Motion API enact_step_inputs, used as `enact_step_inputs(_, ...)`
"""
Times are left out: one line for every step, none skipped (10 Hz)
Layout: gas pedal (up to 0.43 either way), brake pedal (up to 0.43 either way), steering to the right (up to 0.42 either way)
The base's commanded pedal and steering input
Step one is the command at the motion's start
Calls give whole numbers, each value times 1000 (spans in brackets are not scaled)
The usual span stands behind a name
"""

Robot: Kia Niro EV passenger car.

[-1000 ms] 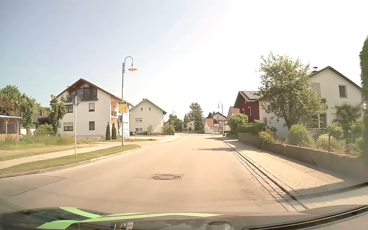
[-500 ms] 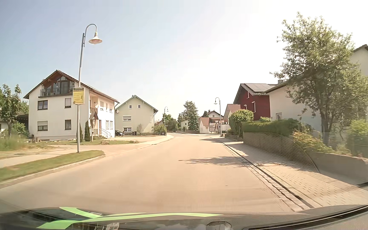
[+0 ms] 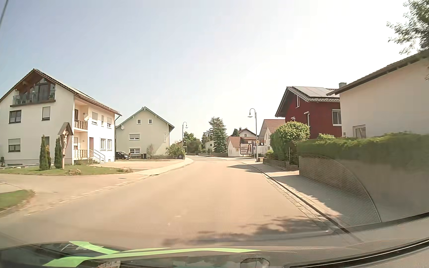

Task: Follow the waypoints while adhering to traffic rules and regulations

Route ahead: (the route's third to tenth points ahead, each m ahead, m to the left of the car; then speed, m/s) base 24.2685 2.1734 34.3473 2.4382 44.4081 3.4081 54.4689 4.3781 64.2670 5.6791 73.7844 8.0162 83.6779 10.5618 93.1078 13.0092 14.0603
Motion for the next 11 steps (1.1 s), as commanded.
enact_step_inputs(0,0,6)
enact_step_inputs(0,0,4)
enact_step_inputs(0,0,0)
enact_step_inputs(0,0,-2)
enact_step_inputs(0,0,-3)
enact_step_inputs(0,0,-6)
enact_step_inputs(0,0,-6)
enact_step_inputs(0,0,-6)
enact_step_inputs(8,0,-6)
enact_step_inputs(8,0,-6)
enact_step_inputs(20,0,-6)
